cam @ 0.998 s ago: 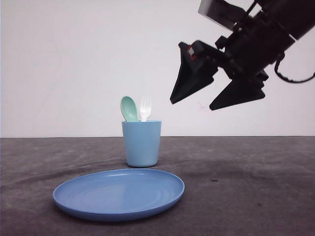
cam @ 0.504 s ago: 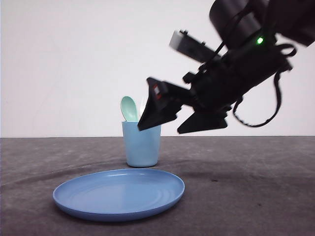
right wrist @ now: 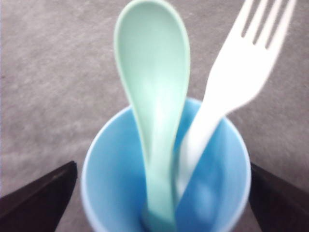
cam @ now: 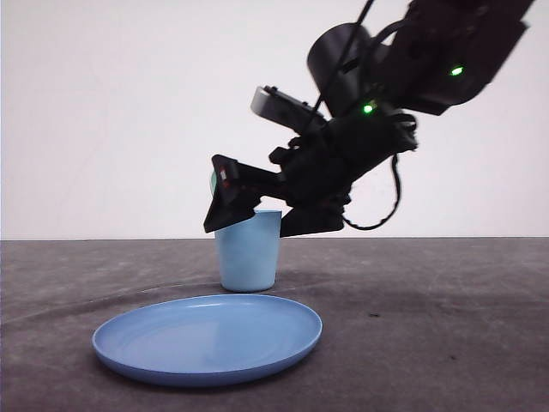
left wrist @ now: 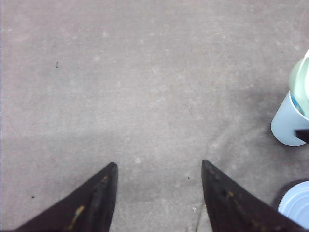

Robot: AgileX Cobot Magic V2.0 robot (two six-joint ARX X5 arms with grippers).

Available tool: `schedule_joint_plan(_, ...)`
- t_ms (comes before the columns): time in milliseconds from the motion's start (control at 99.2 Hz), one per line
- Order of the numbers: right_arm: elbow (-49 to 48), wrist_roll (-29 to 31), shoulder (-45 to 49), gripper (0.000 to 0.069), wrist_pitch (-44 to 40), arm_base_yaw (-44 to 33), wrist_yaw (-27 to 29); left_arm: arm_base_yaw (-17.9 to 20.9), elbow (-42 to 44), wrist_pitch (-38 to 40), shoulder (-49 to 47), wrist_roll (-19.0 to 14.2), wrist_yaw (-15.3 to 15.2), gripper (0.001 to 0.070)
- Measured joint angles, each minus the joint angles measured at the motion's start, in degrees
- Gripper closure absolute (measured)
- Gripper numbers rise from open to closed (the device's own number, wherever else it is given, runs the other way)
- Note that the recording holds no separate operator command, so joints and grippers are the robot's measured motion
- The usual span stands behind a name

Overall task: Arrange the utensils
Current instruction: 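Lower the right gripper around the cup rim and grasp the cup, then lift the cup with the right gripper and lower it onto the blue plate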

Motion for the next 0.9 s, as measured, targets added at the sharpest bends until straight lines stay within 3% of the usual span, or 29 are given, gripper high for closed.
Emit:
schedule_joint_plan(192, 2.1, 0.0, 0.8, 0.0018, -1.4, 0.0, 0.2, 0.0, 0.0, 0.0, 0.0, 0.0, 0.0, 0.0379)
schedule_joint_plan(343, 2.1, -0.2, 0.8, 0.0170, -2.0, 0.0, 0.3, 0.0, 0.0, 0.0, 0.0, 0.0, 0.0, 0.0379)
schedule_joint_plan(413, 2.1, -0.5, 0.8, 0.0199, -2.2, 0.0, 0.3, 0.0, 0.0, 0.0, 0.0, 0.0, 0.0, 0.0379)
schedule_joint_plan(897, 2.2, -3.2, -5.0, 0.0226, -6.8, 0.4, 0.5, 0.0, 0.0, 0.0, 0.0, 0.0, 0.0, 0.0379)
